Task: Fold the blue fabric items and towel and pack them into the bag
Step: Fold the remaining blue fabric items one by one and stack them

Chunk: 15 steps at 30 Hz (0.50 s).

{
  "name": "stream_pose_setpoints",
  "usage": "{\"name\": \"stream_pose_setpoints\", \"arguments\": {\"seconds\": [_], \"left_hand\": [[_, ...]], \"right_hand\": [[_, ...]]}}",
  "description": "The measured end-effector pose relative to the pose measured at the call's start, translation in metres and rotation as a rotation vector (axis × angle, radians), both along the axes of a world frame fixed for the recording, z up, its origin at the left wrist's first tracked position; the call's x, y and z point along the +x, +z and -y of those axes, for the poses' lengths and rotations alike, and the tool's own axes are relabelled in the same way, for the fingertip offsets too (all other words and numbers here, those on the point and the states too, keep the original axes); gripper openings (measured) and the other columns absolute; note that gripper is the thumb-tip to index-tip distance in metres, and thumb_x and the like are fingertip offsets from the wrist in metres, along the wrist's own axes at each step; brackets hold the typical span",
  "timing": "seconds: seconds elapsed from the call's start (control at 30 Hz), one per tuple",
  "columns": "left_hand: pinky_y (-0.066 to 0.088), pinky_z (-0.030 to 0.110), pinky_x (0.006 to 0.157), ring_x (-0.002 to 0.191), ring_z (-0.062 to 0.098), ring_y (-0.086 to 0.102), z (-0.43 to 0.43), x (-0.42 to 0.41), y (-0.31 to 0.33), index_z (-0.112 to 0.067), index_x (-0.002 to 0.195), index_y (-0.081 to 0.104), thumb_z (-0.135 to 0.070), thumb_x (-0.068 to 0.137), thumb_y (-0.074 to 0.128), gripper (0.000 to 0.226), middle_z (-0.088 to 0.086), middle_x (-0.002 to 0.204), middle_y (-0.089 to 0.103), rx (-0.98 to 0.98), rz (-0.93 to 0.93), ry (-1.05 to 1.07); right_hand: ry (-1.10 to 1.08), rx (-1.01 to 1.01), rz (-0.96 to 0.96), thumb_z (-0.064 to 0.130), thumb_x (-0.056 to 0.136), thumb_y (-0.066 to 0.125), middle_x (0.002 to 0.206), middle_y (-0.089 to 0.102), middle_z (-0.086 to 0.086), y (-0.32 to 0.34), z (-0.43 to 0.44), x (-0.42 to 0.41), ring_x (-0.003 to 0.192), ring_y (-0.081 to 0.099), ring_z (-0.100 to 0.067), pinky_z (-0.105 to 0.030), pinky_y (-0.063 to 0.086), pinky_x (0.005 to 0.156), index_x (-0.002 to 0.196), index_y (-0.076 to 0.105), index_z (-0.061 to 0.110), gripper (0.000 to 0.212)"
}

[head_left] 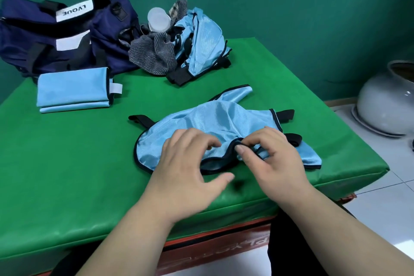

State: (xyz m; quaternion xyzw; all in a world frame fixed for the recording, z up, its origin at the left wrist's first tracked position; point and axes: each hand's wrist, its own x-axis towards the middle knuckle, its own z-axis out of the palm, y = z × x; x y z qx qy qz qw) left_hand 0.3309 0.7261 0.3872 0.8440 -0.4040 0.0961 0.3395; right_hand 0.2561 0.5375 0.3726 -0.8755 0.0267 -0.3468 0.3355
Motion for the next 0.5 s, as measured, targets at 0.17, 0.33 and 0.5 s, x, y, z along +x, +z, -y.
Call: {"name": "stream_pose_setpoints", "arguments": {"seconds": [0.17,0.33,0.5], "left_hand": [[0.045,0.039,0.081,0.091,0.016,0.055,0.002,0.010,-0.007,-0.032,0.097,0.065,-0.036,0.083,0.061,0.015,-0.017,0.090,0.061,0.026,0.108,0.090],[0.047,0.036,0.084,0.092,0.009,0.056,0.004,0.014,-0.006,-0.037,0.110,0.063,-0.047,0.087,0.047,0.029,-0.016,0.095,0.067,-0.132,-0.123,0.060],[0.041,0.028,0.080,0.093,0.012,0.054,0.011,0.015,-0.011,-0.033,0.122,0.053,-0.025,0.093,0.055,0.030,-0.012,0.104,0.060,-0.128,0.011,0.001]], "right_hand": [[-0.100,0.120,-0.087,0.042,0.087,0.065,0.092,0.063,0.021,0.002,0.002,-0.003,0.091,0.057,-0.007,-0.018,0.039,0.080,0.075,0.059,0.039,0.014],[-0.131,0.196,-0.155,0.032,0.092,0.068,0.086,0.062,0.023,-0.002,0.008,-0.002,0.078,0.053,-0.007,-0.026,0.038,0.071,0.077,0.061,0.031,0.016],[-0.174,0.317,-0.145,0.027,0.093,0.066,0.075,0.063,0.017,0.000,0.014,0.007,0.073,0.056,-0.006,-0.022,0.042,0.069,0.074,0.061,0.026,0.020]]}}
